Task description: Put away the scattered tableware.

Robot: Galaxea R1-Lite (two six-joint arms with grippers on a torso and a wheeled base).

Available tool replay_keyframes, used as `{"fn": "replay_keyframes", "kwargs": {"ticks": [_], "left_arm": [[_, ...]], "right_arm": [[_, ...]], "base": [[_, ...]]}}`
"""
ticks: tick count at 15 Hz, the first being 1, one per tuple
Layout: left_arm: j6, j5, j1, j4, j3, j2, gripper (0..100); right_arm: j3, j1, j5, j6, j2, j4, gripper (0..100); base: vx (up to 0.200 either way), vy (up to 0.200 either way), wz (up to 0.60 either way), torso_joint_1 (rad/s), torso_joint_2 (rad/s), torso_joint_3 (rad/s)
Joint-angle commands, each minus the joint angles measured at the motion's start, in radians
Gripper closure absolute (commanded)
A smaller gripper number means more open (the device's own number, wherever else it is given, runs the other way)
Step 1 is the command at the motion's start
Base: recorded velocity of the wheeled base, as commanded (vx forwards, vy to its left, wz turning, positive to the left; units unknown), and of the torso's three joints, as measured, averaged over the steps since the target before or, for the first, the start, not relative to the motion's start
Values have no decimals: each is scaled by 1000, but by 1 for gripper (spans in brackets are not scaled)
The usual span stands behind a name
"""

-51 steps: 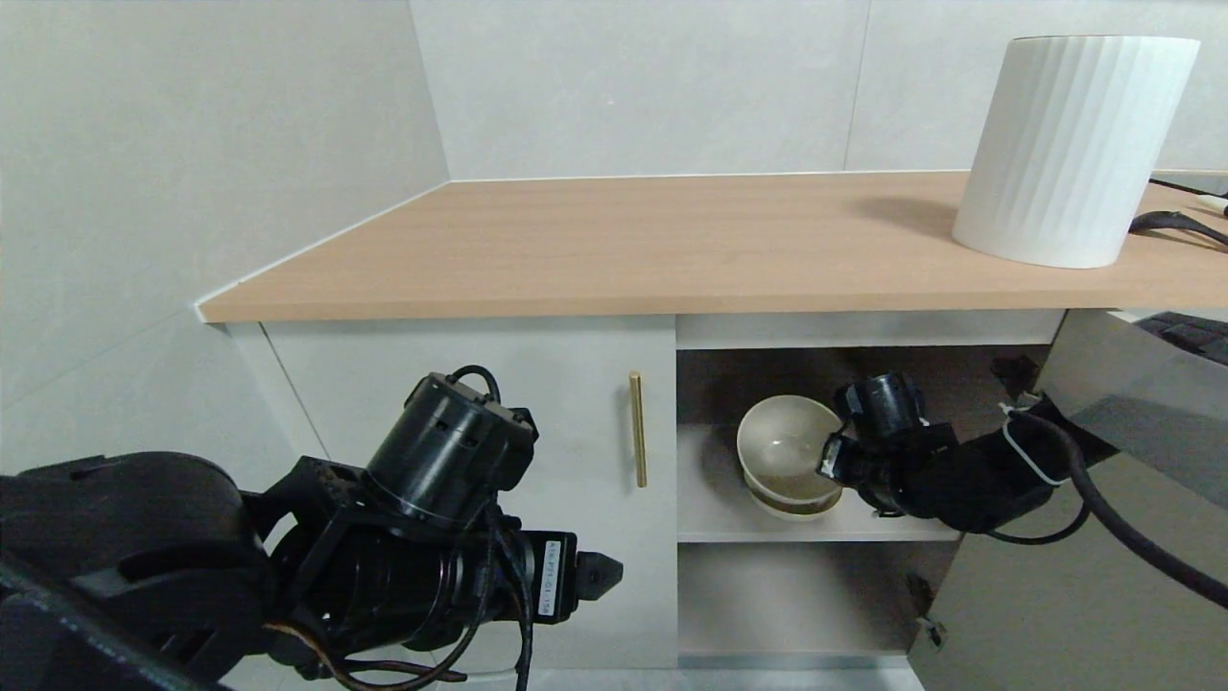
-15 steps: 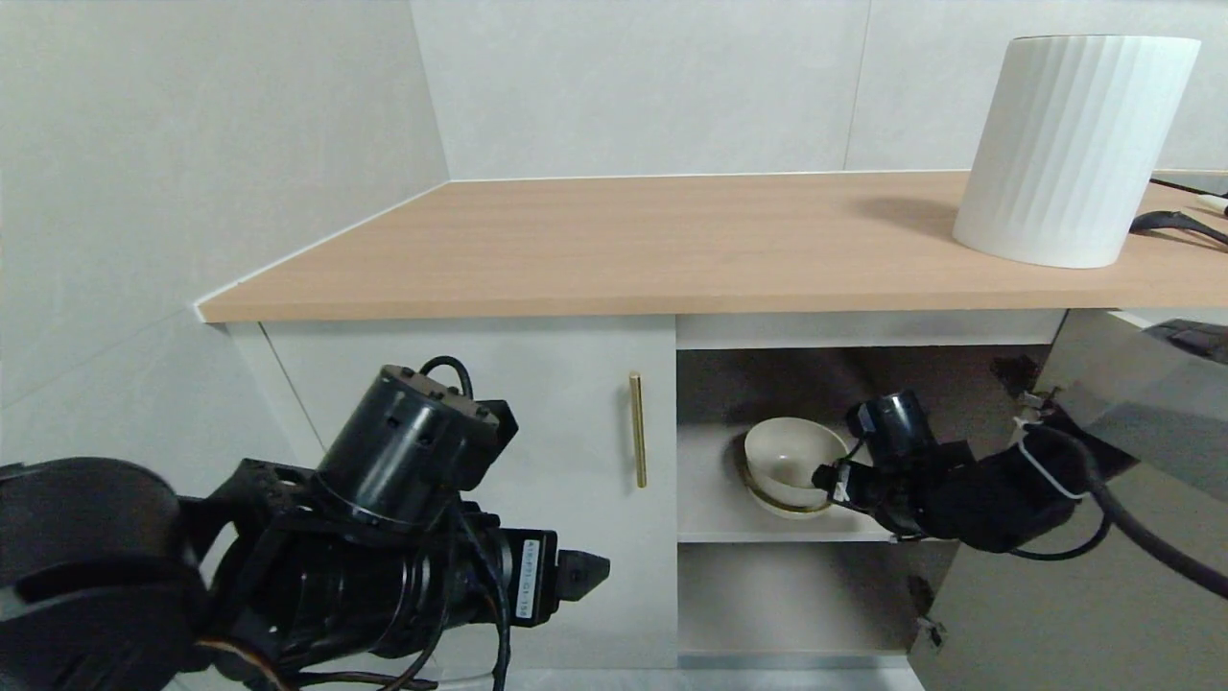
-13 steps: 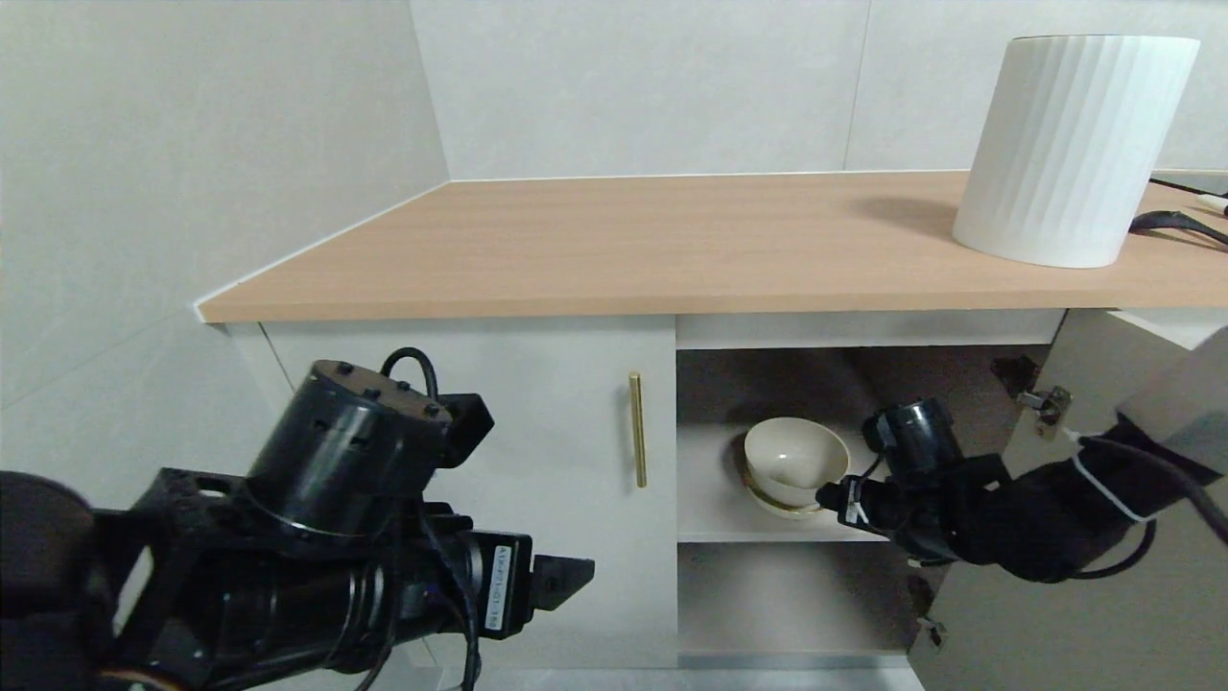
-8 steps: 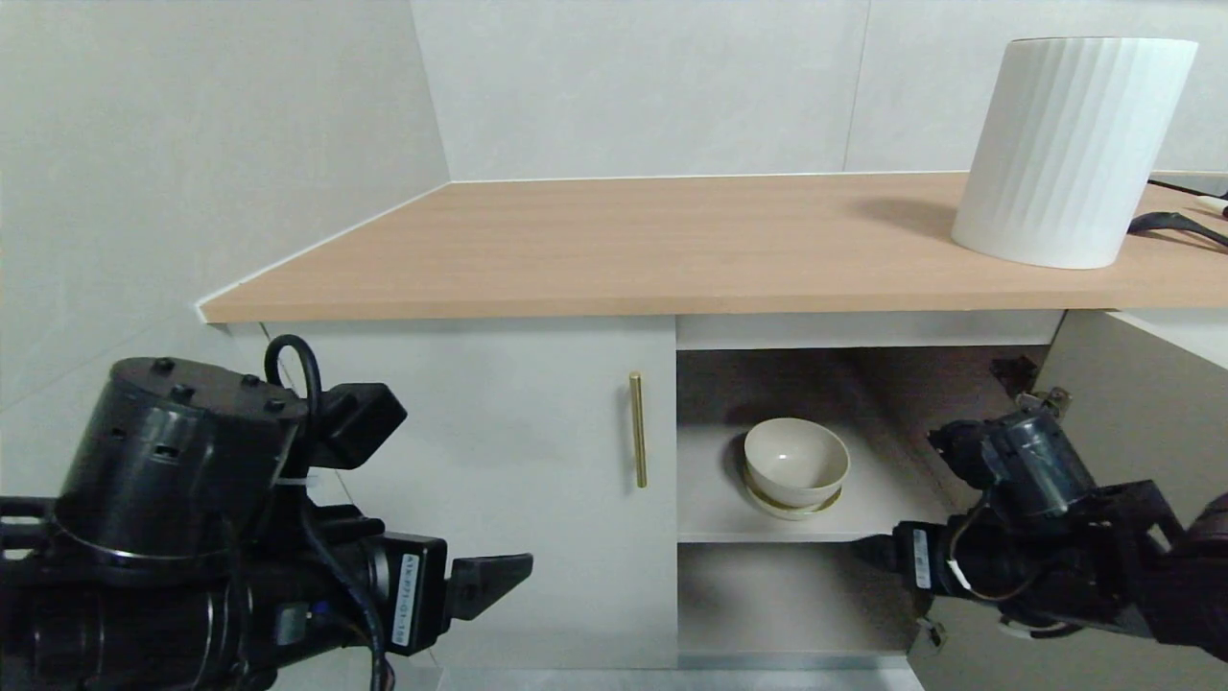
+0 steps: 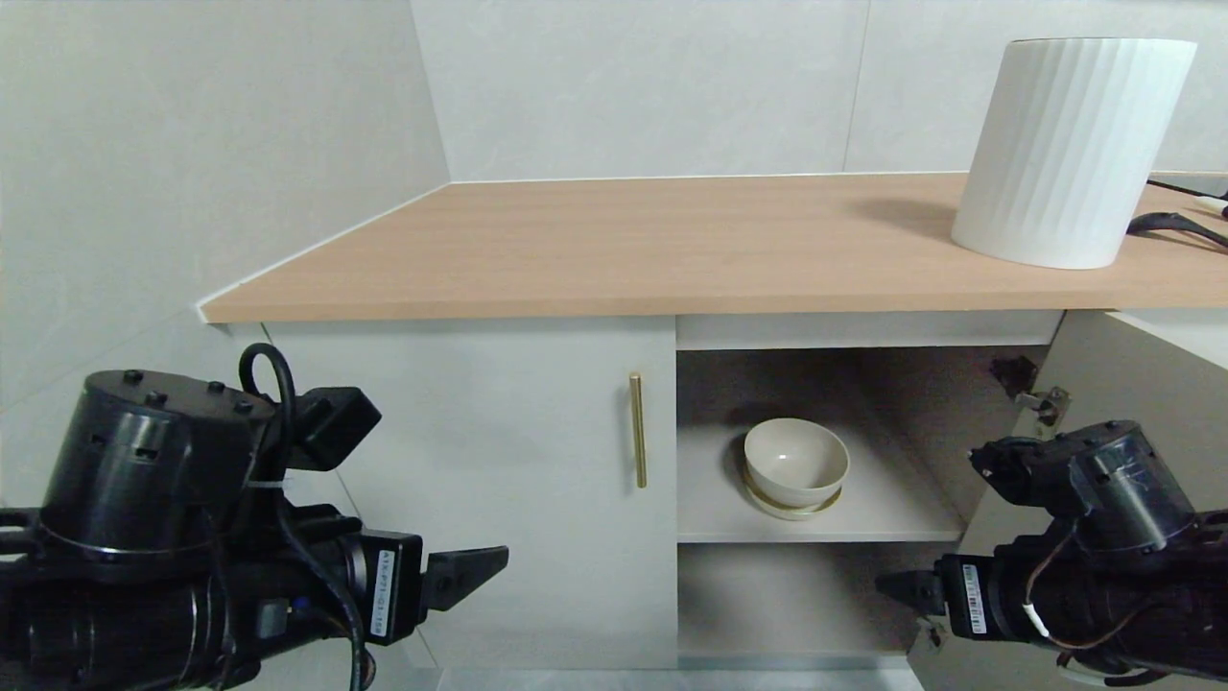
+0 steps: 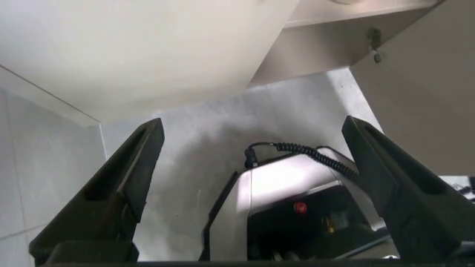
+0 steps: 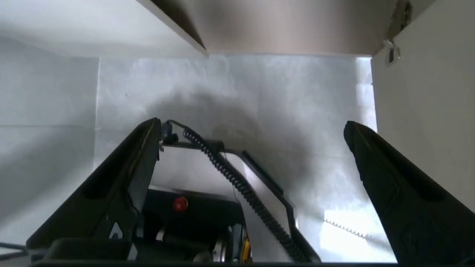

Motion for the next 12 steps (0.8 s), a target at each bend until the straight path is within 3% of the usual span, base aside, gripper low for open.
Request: {"fn": "replay_keyframes", "kwargs": {"ticks": [1, 2, 12], "left_arm": [[-1, 1, -1, 1, 2, 3, 0], [-1, 2, -3, 1, 6, 1, 0], [1, 2, -6, 1, 11, 6, 0]], "right_arm": [[1, 3, -1, -1, -18, 0, 0], [2, 15, -1, -1, -44, 3, 0], [1, 44, -4, -1, -50, 29, 0]], "base": [[0, 0, 0, 0, 0, 0], [0, 0, 0, 0, 0, 0], [-200, 0, 0, 2, 0, 1]]}}
